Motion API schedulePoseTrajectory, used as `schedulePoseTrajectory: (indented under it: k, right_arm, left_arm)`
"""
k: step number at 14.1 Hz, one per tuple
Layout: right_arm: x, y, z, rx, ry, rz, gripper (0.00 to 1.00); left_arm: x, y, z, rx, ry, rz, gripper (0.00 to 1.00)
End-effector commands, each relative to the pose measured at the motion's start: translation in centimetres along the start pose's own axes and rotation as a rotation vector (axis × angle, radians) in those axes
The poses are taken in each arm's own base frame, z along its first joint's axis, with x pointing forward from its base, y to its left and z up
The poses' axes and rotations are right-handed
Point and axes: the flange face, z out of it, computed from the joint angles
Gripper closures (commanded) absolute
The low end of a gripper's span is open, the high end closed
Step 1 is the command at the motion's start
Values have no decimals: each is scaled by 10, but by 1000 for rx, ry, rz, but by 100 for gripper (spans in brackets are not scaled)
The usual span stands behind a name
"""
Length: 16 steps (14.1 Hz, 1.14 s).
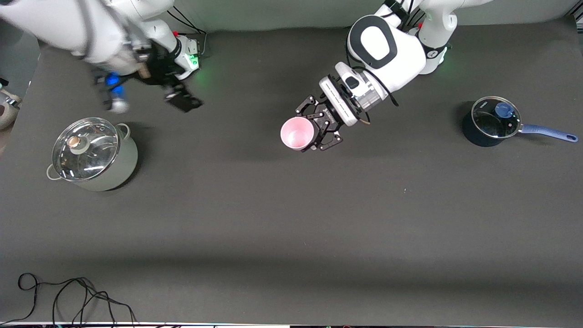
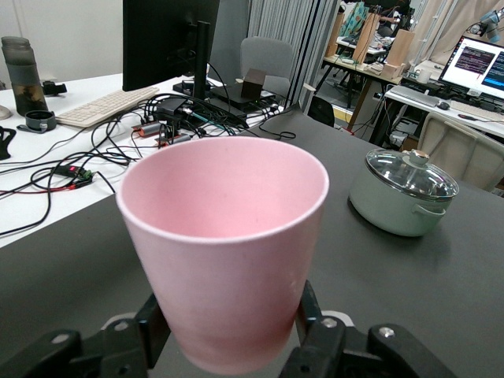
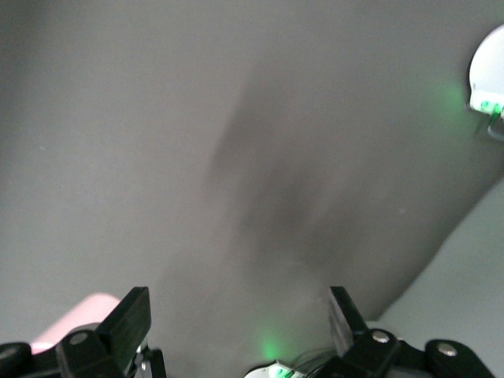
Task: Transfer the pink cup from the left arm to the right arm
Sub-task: 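Reach the right gripper to the cup and grasp its side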
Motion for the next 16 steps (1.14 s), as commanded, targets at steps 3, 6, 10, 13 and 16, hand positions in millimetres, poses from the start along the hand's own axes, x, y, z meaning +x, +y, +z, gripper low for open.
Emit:
schedulePoseTrajectory:
  k: [3,6,10,13,16]
  right_arm:
    - [-52,-46,19,33,-15,26,0]
    - [-65,-64,28,105,-38,59,0]
    - [-84,-79,44,152,-51,45,0]
    - [-86,-89,55,166,-53,31,0]
    - [-105,-93,77,144,-17,-65,0]
  left_arm:
    - [5,4,2,13,5,-9,63]
    - [6,7,4,7,5,-1,63]
    - [6,9,4,20,-2,0,62]
    - [7,12,6,22,-4,2,62]
    - [8,10,7,27,-2,-5,62]
